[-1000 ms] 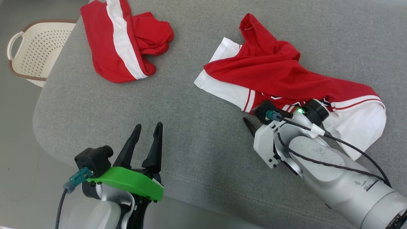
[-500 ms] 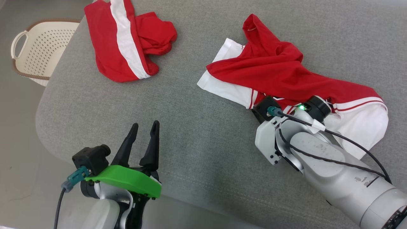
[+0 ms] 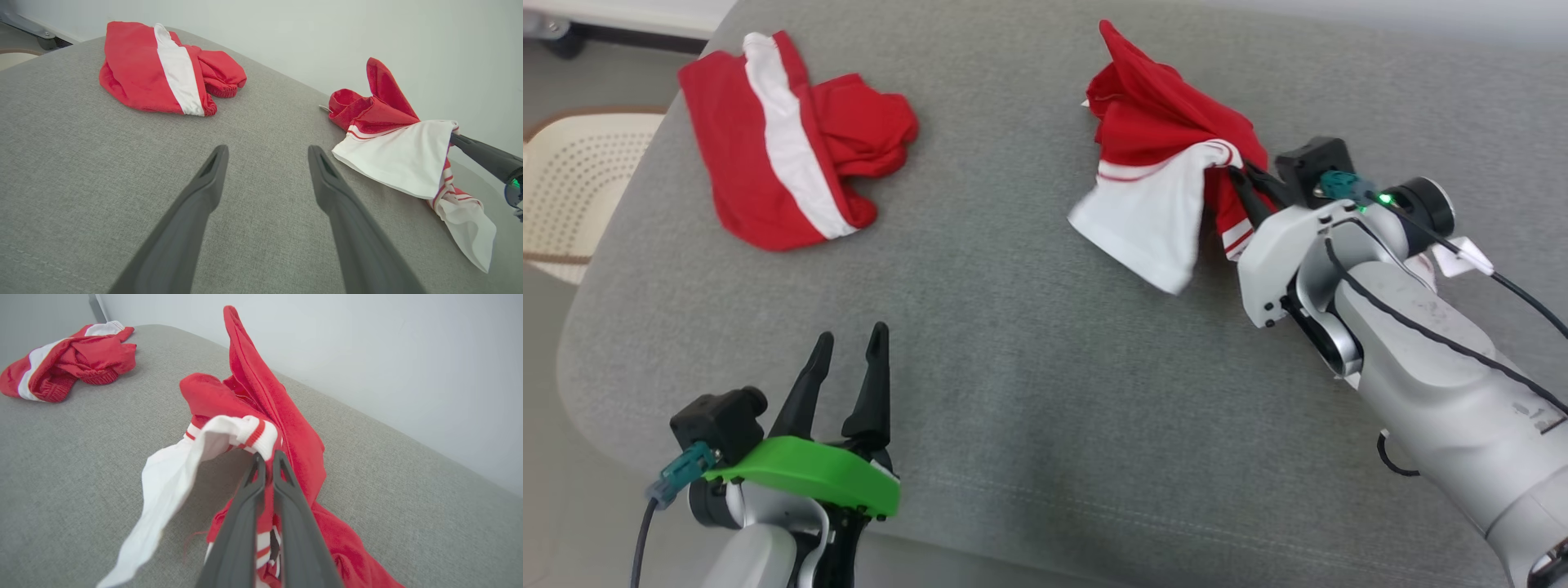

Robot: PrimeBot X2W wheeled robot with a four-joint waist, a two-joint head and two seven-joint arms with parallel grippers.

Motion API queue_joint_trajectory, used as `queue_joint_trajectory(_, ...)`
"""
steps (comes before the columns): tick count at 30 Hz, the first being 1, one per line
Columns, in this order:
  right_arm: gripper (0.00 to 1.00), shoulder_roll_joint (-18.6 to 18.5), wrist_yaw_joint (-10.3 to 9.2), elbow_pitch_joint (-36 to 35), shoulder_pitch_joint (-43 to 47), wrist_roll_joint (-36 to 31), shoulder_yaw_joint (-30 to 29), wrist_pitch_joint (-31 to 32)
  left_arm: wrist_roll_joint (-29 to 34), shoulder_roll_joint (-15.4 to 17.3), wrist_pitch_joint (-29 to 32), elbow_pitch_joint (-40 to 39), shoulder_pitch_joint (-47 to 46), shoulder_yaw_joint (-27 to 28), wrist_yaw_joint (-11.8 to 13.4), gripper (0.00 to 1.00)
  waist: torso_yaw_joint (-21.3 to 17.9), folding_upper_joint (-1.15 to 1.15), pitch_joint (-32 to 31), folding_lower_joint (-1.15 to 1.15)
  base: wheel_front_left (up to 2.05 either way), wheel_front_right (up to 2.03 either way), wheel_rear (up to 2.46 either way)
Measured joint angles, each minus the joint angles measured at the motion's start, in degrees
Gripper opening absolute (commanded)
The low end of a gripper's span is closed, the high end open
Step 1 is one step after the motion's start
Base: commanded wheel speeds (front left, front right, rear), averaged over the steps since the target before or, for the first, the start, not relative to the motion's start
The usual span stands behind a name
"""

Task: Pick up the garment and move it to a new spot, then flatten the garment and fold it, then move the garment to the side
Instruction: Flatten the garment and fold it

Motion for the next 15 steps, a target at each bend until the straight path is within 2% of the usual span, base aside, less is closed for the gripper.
queue_joint_trajectory(8,0.00,-3.11,-0.97,-2.37,6.65,4.38,-5.87,-1.53,0.01,1.64,0.09,-0.10,1.51,0.74,0.49,1.00,-5.61,0.00,-2.23,0.00,0.00,0.00,0.00)
queue_joint_trajectory(15,0.00,-5.63,-1.03,-4.46,11.96,7.47,-10.03,-2.71,0.16,2.40,0.53,-0.99,2.54,1.05,0.94,1.00,-11.10,0.00,-3.82,0.00,0.00,0.00,0.00)
